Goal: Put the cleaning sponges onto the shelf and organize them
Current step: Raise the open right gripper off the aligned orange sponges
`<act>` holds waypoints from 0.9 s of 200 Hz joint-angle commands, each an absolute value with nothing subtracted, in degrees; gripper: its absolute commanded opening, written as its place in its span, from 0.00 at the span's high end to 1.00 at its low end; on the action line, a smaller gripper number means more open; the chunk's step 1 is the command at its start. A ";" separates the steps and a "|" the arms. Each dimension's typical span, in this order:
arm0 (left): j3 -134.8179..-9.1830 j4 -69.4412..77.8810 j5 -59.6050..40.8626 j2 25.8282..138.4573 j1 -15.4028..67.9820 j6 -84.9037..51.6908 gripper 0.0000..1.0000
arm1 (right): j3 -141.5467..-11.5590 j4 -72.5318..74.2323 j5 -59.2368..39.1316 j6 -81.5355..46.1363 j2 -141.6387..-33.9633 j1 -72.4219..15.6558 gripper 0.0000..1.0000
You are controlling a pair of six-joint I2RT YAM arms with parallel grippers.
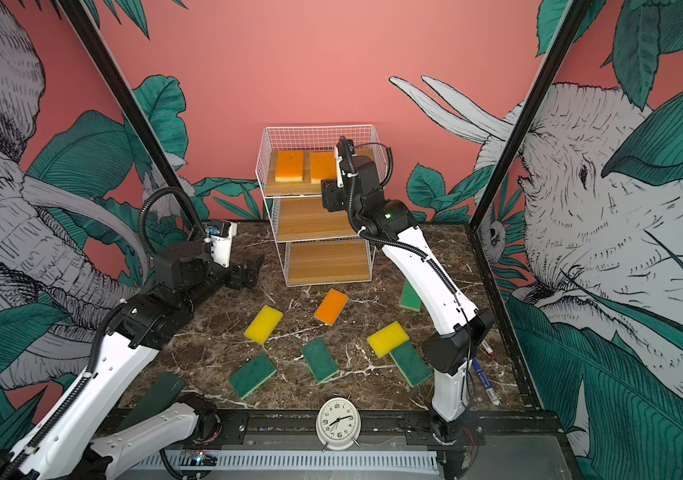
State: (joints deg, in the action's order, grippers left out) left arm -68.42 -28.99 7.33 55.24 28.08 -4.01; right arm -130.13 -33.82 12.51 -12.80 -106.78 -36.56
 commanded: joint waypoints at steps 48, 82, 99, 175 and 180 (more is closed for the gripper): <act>-68.01 -27.88 7.14 56.07 27.66 -4.13 0.07 | -134.16 -33.81 12.41 -12.00 -109.41 -35.84 0.33; -68.20 -27.60 6.81 56.74 27.69 -4.22 0.07 | -136.19 -35.32 11.65 -11.95 -111.00 -35.86 0.35; -68.12 -27.53 6.93 56.70 27.64 -4.15 0.07 | -135.99 -35.19 11.32 -11.89 -111.09 -35.90 0.36; -68.12 -27.43 6.93 56.97 27.67 -4.13 0.07 | -136.83 -34.53 9.05 -12.04 -112.38 -35.85 0.38; -68.16 -27.42 6.86 56.96 27.61 -4.13 0.07 | -137.05 -34.62 9.09 -12.04 -112.56 -35.85 0.38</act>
State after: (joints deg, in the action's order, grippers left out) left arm -68.42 -28.77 7.18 57.30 28.01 -4.01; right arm -135.35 -35.00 10.07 -12.19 -111.11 -35.92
